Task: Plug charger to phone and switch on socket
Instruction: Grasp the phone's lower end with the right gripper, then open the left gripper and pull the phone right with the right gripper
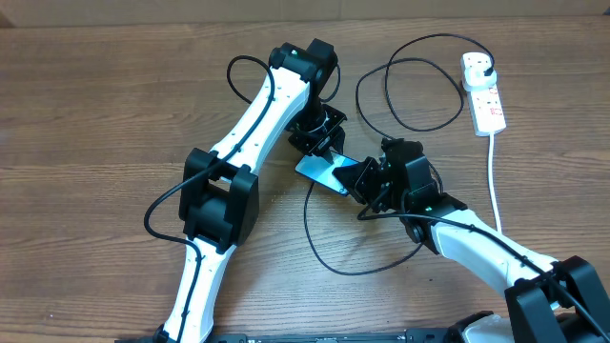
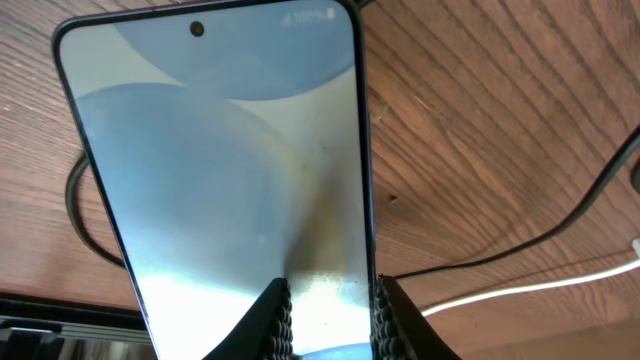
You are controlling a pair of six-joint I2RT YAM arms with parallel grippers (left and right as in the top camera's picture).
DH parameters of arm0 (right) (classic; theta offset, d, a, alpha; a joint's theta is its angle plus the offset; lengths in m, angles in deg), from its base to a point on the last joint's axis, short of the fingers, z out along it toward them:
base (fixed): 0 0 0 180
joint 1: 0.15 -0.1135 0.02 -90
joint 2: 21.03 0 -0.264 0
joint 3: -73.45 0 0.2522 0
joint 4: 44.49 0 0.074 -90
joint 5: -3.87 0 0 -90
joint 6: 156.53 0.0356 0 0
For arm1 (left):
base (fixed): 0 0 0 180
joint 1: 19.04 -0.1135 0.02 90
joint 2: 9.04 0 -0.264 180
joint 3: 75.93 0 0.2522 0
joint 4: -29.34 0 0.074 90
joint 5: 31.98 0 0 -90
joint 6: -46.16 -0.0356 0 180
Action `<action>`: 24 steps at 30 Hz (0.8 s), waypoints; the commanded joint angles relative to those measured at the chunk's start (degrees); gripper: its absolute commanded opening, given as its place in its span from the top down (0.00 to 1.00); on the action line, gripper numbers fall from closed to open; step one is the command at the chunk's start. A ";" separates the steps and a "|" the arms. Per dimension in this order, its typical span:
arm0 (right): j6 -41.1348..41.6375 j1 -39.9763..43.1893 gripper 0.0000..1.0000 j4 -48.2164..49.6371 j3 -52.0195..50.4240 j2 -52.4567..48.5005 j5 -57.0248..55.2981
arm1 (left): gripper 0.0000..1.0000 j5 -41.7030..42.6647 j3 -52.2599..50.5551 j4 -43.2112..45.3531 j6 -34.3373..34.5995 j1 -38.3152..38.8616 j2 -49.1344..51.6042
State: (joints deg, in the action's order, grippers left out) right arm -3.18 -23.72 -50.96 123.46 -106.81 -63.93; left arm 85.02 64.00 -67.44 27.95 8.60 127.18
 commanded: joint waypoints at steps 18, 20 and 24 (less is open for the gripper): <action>15.30 11.65 0.96 2.34 3.34 4.68 -3.67 | 0.70 37.31 0.70 9.46 -51.69 -12.94 -0.15; 17.42 11.65 0.96 3.76 4.48 4.68 -4.61 | 0.66 39.28 0.70 9.66 -53.44 -13.18 -0.15; 21.62 11.65 0.96 6.45 7.54 4.66 -6.34 | 0.60 41.62 0.70 10.32 -54.10 -13.16 -0.15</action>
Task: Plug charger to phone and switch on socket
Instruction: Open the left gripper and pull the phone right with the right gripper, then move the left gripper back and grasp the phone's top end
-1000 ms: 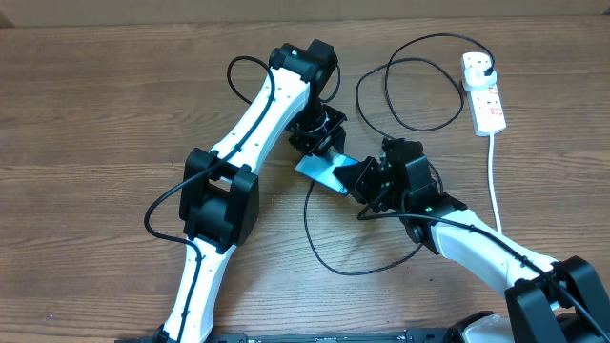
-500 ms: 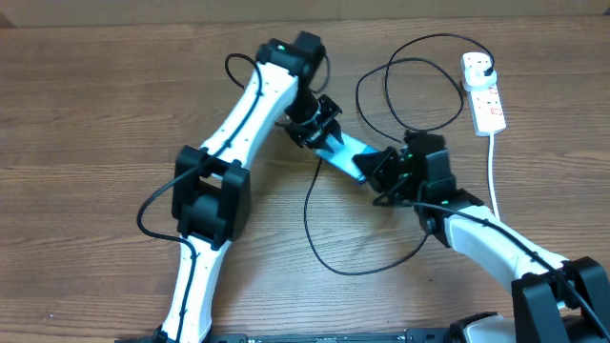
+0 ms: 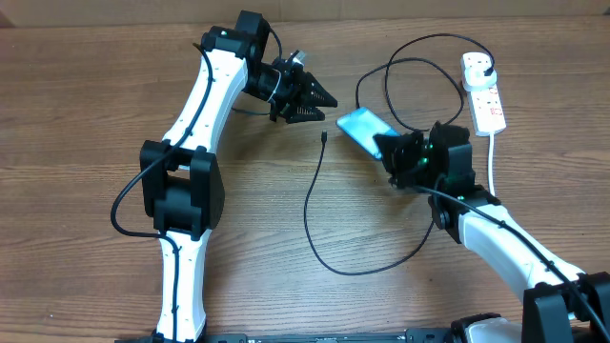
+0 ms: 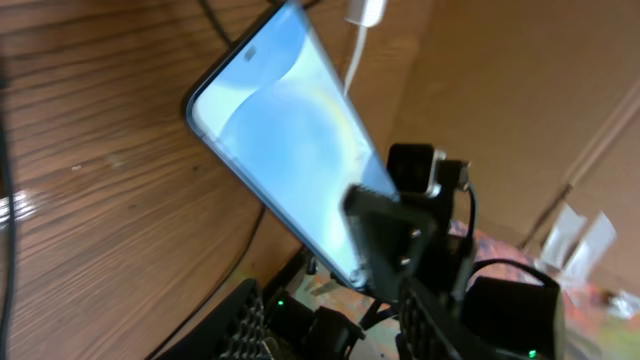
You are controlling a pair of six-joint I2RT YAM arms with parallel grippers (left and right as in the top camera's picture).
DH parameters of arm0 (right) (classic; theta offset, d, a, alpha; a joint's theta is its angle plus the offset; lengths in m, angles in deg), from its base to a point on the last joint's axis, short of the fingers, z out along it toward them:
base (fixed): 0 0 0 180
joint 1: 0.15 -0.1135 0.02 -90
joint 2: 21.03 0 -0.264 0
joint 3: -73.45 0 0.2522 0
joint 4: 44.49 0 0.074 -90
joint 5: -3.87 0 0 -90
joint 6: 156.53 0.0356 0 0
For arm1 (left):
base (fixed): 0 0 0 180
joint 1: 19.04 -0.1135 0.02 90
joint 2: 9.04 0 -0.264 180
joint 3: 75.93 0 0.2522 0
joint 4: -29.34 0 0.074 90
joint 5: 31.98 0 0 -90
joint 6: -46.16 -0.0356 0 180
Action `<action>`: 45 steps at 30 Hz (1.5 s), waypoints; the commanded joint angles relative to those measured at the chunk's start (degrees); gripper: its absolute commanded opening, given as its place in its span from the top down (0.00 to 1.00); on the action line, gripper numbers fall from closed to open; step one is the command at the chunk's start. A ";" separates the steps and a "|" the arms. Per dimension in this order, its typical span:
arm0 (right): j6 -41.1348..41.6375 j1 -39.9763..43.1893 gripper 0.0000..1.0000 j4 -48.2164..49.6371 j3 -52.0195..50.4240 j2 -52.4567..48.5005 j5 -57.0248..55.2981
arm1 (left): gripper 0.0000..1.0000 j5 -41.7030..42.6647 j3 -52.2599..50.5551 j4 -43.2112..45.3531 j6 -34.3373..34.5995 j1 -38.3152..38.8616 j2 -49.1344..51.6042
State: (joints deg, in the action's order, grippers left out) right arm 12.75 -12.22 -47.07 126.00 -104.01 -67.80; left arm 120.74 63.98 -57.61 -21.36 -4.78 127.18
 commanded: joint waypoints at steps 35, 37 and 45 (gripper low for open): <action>13.77 -3.78 0.96 4.13 8.55 1.86 -5.05 | 0.58 -3.43 0.72 25.51 27.52 4.63 -0.15; 13.79 -4.24 0.96 4.17 8.55 1.86 -4.50 | 0.59 -4.52 0.72 25.49 27.98 4.63 -0.15; 14.05 -5.97 0.96 4.17 8.55 1.86 -1.68 | 0.68 -4.87 0.72 28.22 30.99 4.85 -0.15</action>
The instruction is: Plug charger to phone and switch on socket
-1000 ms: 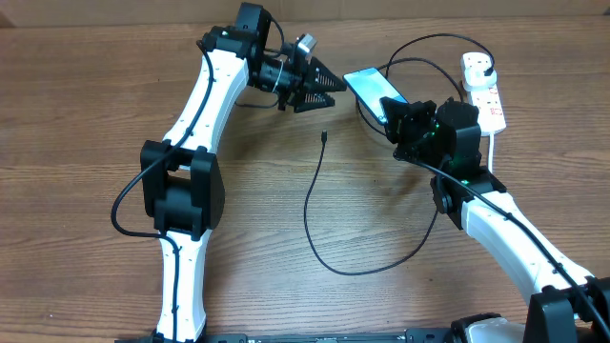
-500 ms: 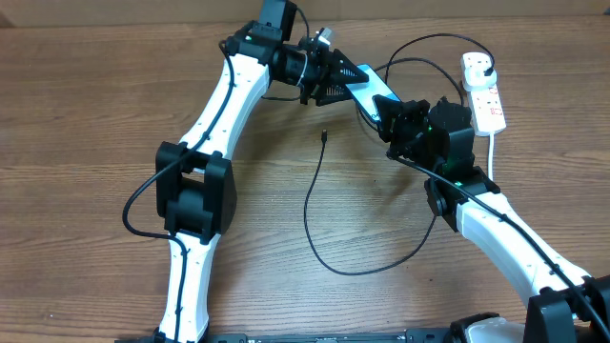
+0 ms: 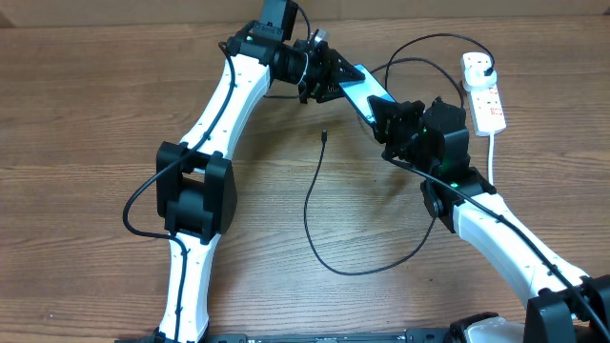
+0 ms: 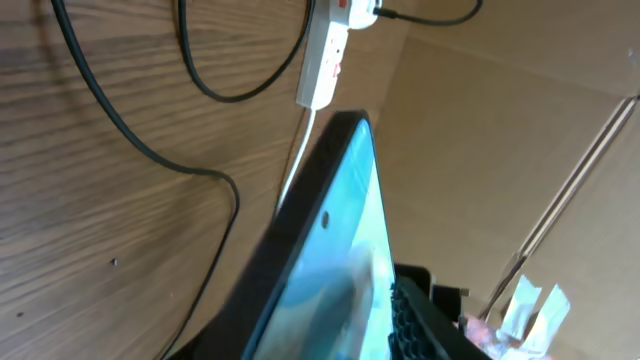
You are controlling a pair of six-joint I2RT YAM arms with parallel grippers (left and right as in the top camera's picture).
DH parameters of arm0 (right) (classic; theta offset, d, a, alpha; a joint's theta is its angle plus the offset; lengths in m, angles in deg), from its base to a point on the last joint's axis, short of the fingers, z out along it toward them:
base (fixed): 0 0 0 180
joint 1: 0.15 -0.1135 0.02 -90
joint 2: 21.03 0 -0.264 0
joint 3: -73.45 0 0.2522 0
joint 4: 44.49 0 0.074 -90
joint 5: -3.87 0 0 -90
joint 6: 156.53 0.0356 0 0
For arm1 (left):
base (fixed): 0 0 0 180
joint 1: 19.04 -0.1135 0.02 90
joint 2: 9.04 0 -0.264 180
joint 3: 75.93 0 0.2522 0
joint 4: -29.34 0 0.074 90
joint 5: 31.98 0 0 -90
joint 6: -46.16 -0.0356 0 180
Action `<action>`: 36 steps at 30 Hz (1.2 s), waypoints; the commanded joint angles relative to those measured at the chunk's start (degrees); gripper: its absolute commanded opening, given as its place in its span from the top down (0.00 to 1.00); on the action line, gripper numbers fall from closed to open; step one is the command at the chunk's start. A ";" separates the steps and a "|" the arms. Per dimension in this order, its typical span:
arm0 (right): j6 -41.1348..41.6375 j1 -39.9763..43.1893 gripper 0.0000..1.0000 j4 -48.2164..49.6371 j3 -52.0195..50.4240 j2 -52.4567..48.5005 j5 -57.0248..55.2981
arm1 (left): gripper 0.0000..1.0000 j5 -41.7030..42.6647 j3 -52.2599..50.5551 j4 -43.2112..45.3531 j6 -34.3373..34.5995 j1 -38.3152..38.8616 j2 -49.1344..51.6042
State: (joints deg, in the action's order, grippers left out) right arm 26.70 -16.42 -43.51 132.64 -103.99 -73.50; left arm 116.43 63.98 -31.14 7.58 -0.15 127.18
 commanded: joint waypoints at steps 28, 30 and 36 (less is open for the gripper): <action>-0.04 -6.56 0.96 -2.86 1.88 1.84 5.20 | 0.71 0.52 0.72 14.45 12.96 0.22 -0.15; -0.26 -5.57 0.96 -2.84 1.88 1.84 5.22 | 0.63 1.75 0.72 14.47 12.87 -0.24 -0.15; -1.55 -3.13 0.96 -2.89 1.88 1.84 5.09 | 0.56 8.46 0.72 16.63 12.00 -1.84 -0.15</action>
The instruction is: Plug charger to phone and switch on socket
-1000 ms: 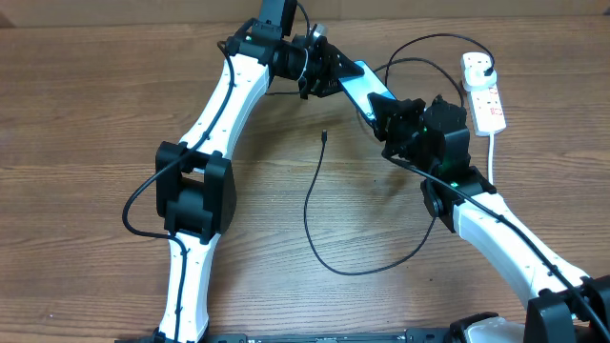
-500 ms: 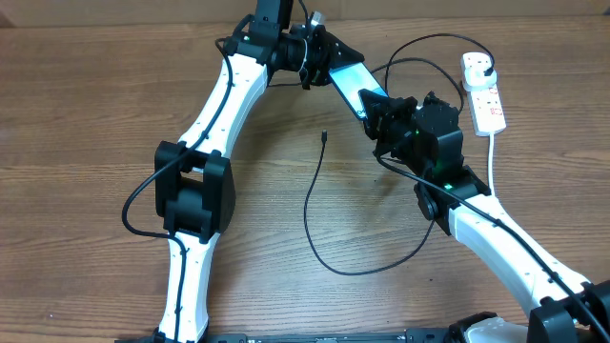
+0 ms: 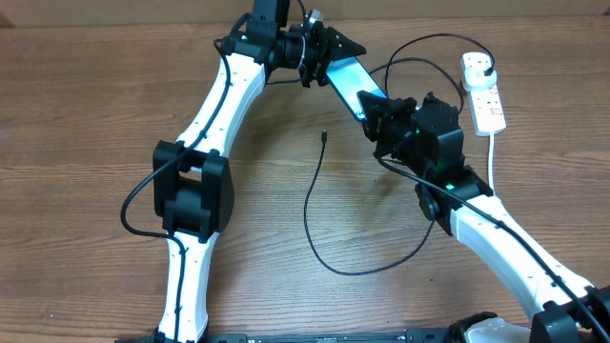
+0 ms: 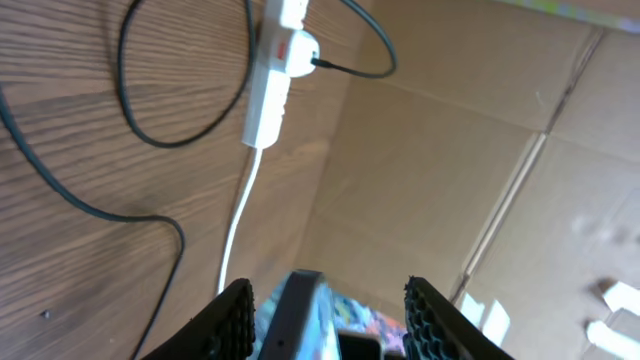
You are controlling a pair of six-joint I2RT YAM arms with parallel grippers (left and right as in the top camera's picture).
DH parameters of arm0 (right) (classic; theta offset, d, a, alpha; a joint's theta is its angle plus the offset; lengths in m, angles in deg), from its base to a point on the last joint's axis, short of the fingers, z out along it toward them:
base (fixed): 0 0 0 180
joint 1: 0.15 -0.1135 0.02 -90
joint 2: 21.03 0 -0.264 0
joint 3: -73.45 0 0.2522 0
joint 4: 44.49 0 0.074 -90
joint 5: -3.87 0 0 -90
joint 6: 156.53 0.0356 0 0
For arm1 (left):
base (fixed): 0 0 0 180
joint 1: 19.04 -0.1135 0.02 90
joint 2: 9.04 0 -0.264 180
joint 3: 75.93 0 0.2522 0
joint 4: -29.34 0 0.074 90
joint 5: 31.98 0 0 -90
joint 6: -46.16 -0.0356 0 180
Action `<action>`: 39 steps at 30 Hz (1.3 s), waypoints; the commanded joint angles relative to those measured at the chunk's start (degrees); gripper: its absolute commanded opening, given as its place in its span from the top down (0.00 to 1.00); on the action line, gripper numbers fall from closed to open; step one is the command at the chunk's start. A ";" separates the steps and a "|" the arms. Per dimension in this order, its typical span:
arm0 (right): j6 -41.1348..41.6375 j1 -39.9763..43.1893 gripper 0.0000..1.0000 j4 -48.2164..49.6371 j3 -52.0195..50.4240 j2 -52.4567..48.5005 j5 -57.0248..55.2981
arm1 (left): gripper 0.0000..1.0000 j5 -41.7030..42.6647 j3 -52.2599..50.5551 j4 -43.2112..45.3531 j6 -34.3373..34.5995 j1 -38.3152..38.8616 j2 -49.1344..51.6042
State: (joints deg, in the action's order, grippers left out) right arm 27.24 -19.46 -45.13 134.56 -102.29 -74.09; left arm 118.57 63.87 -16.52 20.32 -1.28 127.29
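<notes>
The phone, its blue screen facing up, hangs tilted above the back of the table. My right gripper is shut on its lower end. My left gripper is at its upper end, open. In the left wrist view the phone's edge sits between the wide-apart fingers without touching either. The black charger cable's free plug lies on the wood below. The white socket strip, also seen as the socket strip, lies at the back right with the charger plugged in.
The black cable loops across the middle of the table and coils near the strip. The strip's white lead runs toward the front right. A cardboard wall stands behind the table.
The phone and both grippers have shifted slightly left and back. The left fingers stood close along the phone's side then; now they are wide apart with only its end between them.
First my left gripper was shut on the phone at mid-table, the right gripper at its other end. Then the right gripper alone held it to the right, the left open and apart. Then both met at the back, where the right still holds it.
</notes>
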 commanded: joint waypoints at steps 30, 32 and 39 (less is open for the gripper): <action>-2.01 1.03 0.96 -0.63 -0.02 0.02 -7.82 | 0.63 14.03 0.83 2.34 4.98 0.92 -0.26; -2.01 1.03 0.96 -0.22 -0.02 0.02 -8.20 | 0.63 14.05 0.83 2.32 4.98 1.20 -0.26; -2.03 1.03 0.96 1.79 -0.02 0.02 -9.46 | 0.62 14.25 0.83 2.32 3.67 2.45 -0.26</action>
State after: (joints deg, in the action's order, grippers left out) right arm 26.22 -19.22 -43.99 134.67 -101.94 -80.76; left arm 129.13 63.85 -14.57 25.18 -0.10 127.93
